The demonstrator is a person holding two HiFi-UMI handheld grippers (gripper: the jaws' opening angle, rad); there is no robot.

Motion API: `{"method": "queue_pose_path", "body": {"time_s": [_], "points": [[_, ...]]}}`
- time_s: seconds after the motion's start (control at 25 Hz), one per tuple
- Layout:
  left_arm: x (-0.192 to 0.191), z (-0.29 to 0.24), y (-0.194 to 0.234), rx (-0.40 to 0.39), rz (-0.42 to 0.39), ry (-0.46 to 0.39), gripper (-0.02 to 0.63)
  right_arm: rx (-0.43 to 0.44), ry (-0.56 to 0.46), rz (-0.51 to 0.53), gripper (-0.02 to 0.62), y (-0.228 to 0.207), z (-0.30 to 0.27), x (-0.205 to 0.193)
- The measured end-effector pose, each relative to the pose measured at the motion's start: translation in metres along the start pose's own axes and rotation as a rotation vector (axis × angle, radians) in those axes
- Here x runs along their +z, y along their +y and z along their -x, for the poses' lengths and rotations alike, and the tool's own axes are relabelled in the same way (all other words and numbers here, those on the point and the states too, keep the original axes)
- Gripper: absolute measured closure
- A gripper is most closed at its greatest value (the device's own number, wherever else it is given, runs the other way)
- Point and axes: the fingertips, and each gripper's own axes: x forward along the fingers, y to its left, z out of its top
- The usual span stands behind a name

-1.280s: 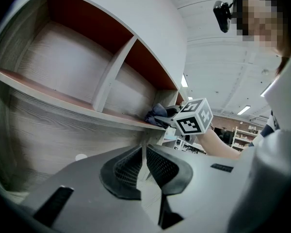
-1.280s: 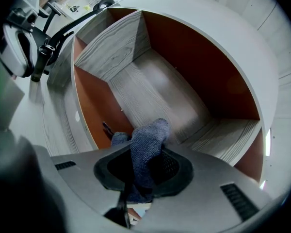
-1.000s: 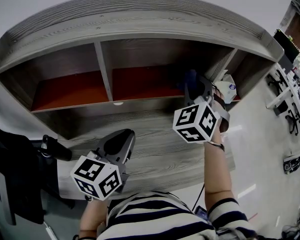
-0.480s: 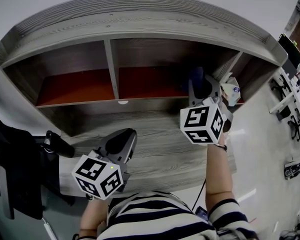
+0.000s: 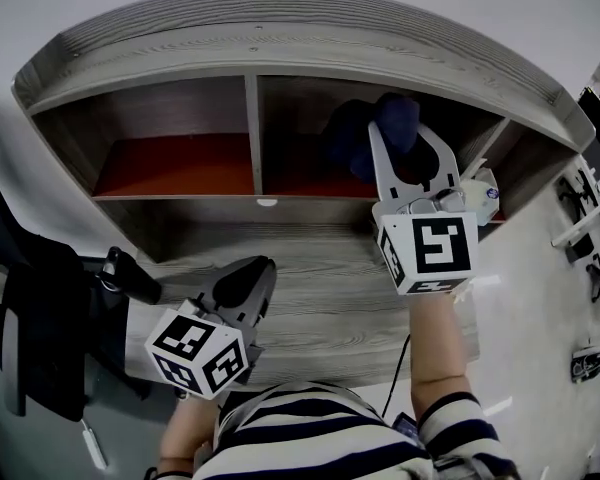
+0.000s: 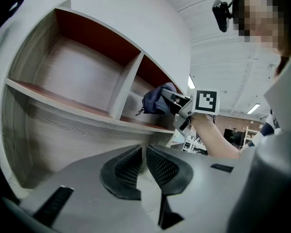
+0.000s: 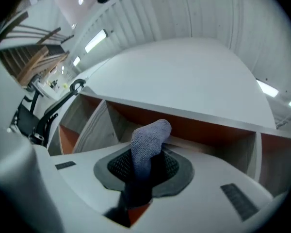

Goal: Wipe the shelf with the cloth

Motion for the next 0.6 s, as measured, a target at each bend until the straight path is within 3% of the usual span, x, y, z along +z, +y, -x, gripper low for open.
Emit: {"method": "queue_pose_path", "body": {"time_s": [0.28,0.6], "points": [[0.001,0.013,0.013,0.056,0.004,-0.009,0.565,0.097,-0.150,-0.195,0.499,0.027,-0.017,0.029],[0.001,0.019,0.018,0.084,0.006,-0.011,0.566,0.225,-0.201,-0.374,0.499,0.072,-0.044,0.037]]}}
